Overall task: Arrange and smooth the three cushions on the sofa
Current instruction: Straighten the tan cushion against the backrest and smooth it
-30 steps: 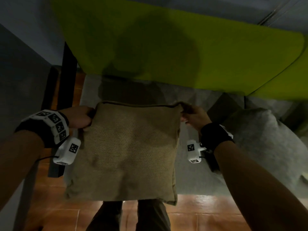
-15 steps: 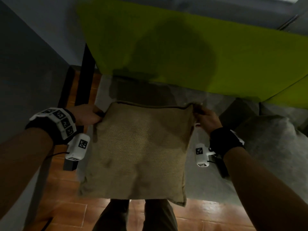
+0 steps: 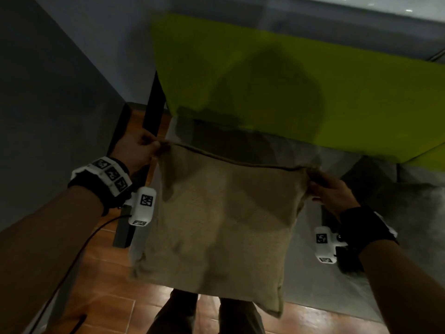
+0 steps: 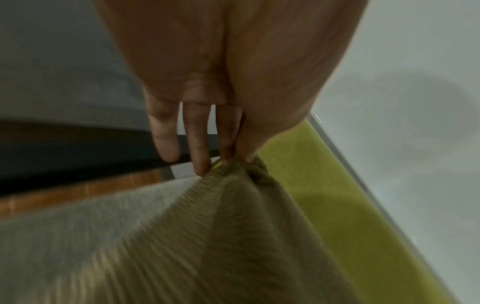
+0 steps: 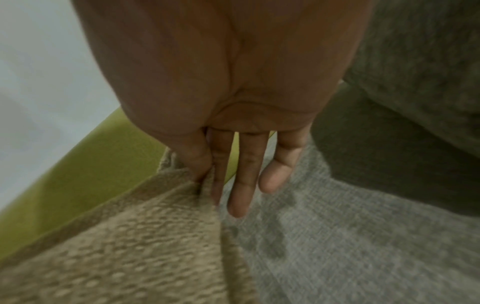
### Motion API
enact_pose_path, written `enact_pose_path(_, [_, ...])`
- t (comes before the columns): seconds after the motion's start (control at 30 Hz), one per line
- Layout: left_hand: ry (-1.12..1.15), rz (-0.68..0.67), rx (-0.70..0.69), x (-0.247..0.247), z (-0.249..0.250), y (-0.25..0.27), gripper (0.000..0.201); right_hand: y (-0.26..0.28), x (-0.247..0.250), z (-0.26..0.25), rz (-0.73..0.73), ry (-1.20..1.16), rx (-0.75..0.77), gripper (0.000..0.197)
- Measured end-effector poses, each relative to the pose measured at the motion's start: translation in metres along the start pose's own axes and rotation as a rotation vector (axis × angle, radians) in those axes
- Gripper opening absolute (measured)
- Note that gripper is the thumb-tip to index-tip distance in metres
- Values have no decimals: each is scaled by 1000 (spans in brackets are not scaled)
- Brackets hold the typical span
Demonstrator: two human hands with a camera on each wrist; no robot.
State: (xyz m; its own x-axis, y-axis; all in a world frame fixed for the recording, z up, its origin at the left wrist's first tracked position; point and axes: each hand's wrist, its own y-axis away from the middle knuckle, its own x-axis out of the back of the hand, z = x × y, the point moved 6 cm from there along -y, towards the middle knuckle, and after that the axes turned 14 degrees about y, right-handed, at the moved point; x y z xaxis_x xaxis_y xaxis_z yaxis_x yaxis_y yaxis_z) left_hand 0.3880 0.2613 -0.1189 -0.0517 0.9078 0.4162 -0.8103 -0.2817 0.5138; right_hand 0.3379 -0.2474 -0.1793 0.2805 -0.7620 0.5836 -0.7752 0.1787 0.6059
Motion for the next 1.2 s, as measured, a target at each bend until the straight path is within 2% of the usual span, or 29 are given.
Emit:
enact_pose_path(0.1, [-58,63,-50,9,-15,-22,17,0,6,-8,60,135,3,34])
enact_pose_path(0.17, [-73,104,-86,4,9,-9,18,0,9,-20,105,280,9,37])
enact_pose_path(0.27, [-224,212,-227,2,33,-3,23,4,12,-37,182,599,17,48])
enact_pose_path(0.33, [-257,189,-298,-4,40,1,35,13,12,-52,250,698,127,54])
enact_pose_path(0.4, [-323,66,-428,-21,43,12,50,28,0,-69,246,828,314,61])
enact_pose_path(0.47, [-425,-194,-552,-53,38,30,63,51,-24,-84,214,981,545,68])
enact_pose_path(0.53, [-634,-435,-600,-83,21,53,74,70,-54,-90,156,1024,790,68])
enact_pose_path(0.6, [-838,-589,-616,-102,-2,67,87,72,-78,-80,38,1019,894,71])
enact_pose_path(0.7, [-916,-671,-571,-109,-33,56,95,51,-102,-59,-79,1020,883,75])
enact_pose_path(0.87, [-962,-639,-419,-128,-60,22,92,5,-124,-40,-111,1004,833,75])
enact_pose_path(1.03, [-1016,-643,-376,-154,-65,-6,89,-34,-132,-18,-186,938,709,76])
enact_pose_path(1.2, [-1088,-673,-341,-160,-61,-19,94,-57,-121,-9,-275,857,601,81])
